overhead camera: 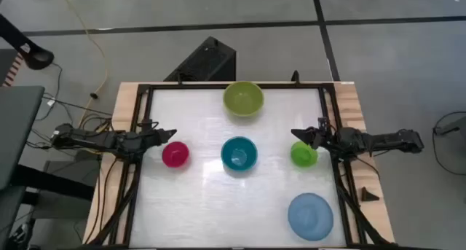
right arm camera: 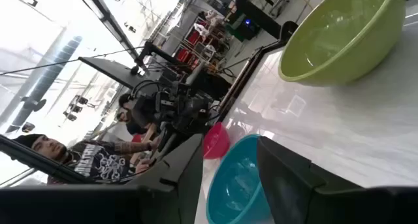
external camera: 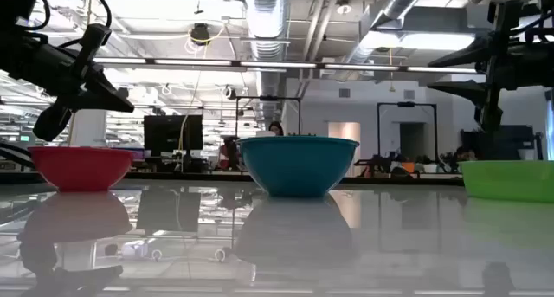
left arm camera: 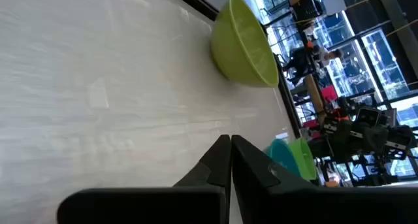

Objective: Nest bowls inside each other

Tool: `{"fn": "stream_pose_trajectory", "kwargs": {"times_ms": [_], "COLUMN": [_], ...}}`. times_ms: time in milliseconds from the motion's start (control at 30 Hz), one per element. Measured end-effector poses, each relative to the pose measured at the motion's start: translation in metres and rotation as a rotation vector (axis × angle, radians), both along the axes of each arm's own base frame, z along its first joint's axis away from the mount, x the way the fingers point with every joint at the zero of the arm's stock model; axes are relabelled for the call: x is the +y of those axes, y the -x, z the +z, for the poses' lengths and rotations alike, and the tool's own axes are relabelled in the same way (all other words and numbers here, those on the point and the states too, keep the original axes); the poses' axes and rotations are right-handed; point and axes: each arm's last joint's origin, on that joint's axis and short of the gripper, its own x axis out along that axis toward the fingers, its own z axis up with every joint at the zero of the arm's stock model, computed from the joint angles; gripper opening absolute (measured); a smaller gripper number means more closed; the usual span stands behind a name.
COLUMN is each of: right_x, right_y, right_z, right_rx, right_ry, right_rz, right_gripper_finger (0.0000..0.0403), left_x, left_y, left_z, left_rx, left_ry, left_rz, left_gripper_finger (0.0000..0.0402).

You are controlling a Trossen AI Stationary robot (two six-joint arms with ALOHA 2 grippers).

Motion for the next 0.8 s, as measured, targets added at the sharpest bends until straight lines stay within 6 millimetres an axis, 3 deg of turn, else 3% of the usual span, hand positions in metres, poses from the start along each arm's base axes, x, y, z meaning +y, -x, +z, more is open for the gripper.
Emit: {"fn": "stream_pose_trajectory", "kwargs": {"times_ms": [567,800], "right_x": [0.000,0.000], "right_y": [0.000,0.003], "right_z": [0.000,0.021], "right_rx": [-0.009,-0.209], "right_ry": [-0.026,0.019], "right_rz": [0.001,0.001], "right_gripper_finger": [0.0175,0.0175], "left_x": [0.000,-0.001], "left_y": [0.000,-0.005], "left_z": [0.001,0.031], "left_rx": [-0.014,-0.213], "left_ry": [0.001,-0.151], "left_rz": [0.005,-0.055], "left_gripper_finger": [0.0000,0.0000]}}
